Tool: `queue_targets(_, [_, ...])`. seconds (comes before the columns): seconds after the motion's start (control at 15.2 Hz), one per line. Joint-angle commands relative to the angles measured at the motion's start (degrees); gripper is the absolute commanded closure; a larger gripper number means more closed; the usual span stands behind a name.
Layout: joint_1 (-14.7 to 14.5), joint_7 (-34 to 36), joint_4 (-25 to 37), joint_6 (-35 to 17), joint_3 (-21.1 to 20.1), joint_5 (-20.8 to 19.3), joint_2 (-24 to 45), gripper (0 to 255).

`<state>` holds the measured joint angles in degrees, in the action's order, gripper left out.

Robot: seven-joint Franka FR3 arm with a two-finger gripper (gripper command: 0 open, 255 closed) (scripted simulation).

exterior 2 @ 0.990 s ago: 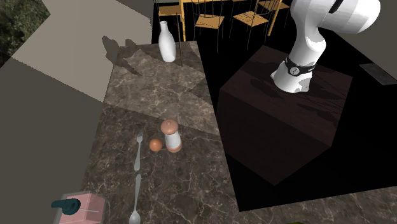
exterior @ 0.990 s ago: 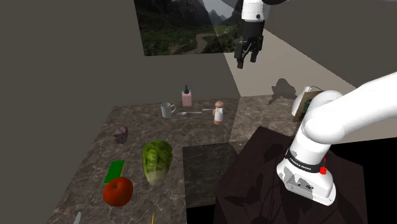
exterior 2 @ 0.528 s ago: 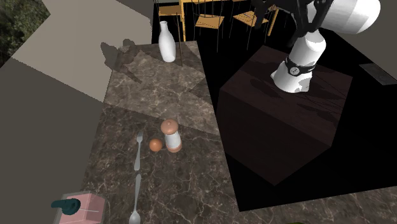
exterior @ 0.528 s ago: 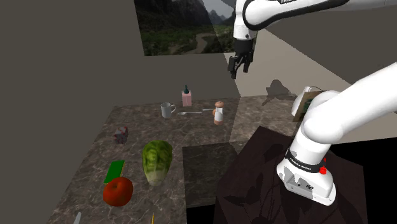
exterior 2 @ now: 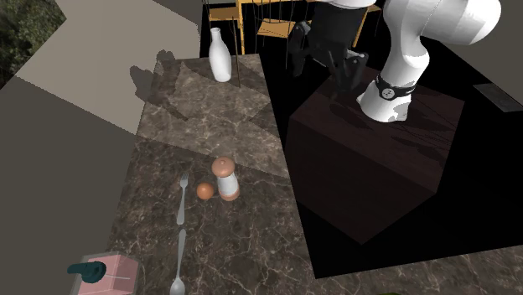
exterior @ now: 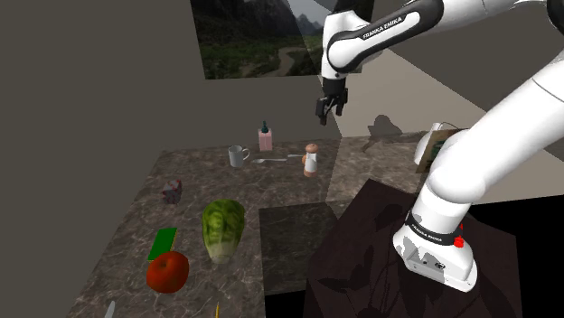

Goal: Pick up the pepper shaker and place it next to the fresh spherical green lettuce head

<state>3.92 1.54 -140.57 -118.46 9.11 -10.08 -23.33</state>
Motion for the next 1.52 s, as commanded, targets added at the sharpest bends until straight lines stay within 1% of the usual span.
queue_targets(0.0, [0.3, -0.8, 0.6, -3.4, 0.9, -0.3, 3.9, 0])
queue_targets(0.4, [1.2, -3.6, 4.2, -12.6, 3.6, -0.1, 16.7, 0])
queue_targets(0.79, [2.6, -7.3, 10.4, -19.7, 5.1, 2.1, 30.2, 0])
queue_targets(1.12, [4.6, -10.4, 17.6, -23.7, 5.1, 4.7, 41.5, 0])
queue_targets(1.39, [6.8, -12.5, 24.7, -25.6, 4.4, 6.5, 50.5, 0])
queue_targets(1.45, [6.9, -12.5, 24.9, -25.6, 4.3, 6.5, 50.8, 0])
